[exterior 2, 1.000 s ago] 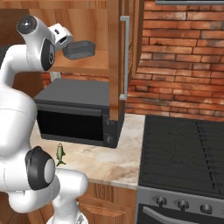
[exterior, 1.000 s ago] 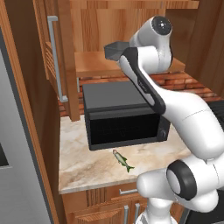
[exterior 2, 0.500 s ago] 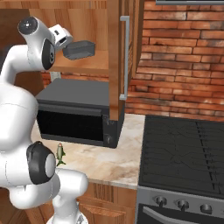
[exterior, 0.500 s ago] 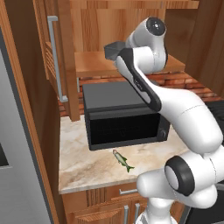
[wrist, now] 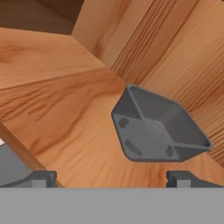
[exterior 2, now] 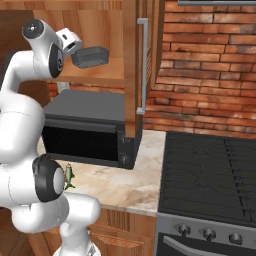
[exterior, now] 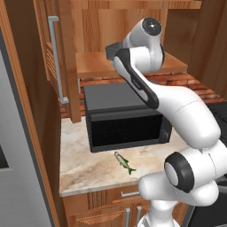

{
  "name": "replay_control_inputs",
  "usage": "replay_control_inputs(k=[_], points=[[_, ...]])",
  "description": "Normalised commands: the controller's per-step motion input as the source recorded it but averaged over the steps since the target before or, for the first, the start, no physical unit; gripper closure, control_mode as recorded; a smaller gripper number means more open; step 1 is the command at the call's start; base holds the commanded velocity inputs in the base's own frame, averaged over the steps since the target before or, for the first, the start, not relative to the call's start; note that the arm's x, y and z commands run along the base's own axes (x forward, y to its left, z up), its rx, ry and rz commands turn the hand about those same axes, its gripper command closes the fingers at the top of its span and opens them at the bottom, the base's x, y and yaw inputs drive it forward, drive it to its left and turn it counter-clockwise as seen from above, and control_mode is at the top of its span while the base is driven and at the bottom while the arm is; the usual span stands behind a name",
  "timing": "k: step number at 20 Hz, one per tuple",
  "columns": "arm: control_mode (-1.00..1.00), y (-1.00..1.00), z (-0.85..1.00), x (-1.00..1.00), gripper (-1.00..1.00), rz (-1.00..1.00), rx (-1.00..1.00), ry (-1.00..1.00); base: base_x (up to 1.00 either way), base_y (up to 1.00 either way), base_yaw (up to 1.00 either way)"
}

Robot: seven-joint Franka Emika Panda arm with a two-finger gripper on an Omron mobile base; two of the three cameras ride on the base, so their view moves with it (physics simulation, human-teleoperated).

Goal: Retrieve the tupperware from the cabinet, then place the raw meat into the tupperware to avoid contamination.

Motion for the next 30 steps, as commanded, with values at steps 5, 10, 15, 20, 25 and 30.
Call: replay_control_inputs(k=[5, 10, 15, 20, 25, 30], points=[[-1.0, 0.09, 0.0, 0.19, -1.0, 0.0, 0.0, 0.01, 0.0, 0.0, 0.0], [-1.0, 0.06, 0.0, 0.2, -1.0, 0.0, 0.0, 0.02, 0.0, 0.0, 0.0], [-1.0, 0.02, 0.0, 0.18, -1.0, 0.0, 0.0, 0.01, 0.0, 0.0, 0.0], [-1.0, 0.0, 0.0, 0.19, -1.0, 0.0, 0.0, 0.0, 0.0, 0.0, 0.0], [-1.0, 0.0, 0.0, 0.17, -1.0, 0.0, 0.0, 0.0, 0.0, 0.0, 0.0], [-1.0, 0.0, -0.04, 0.14, -1.0, 0.0, 0.0, 0.0, 0.0, 0.0, 0.0]])
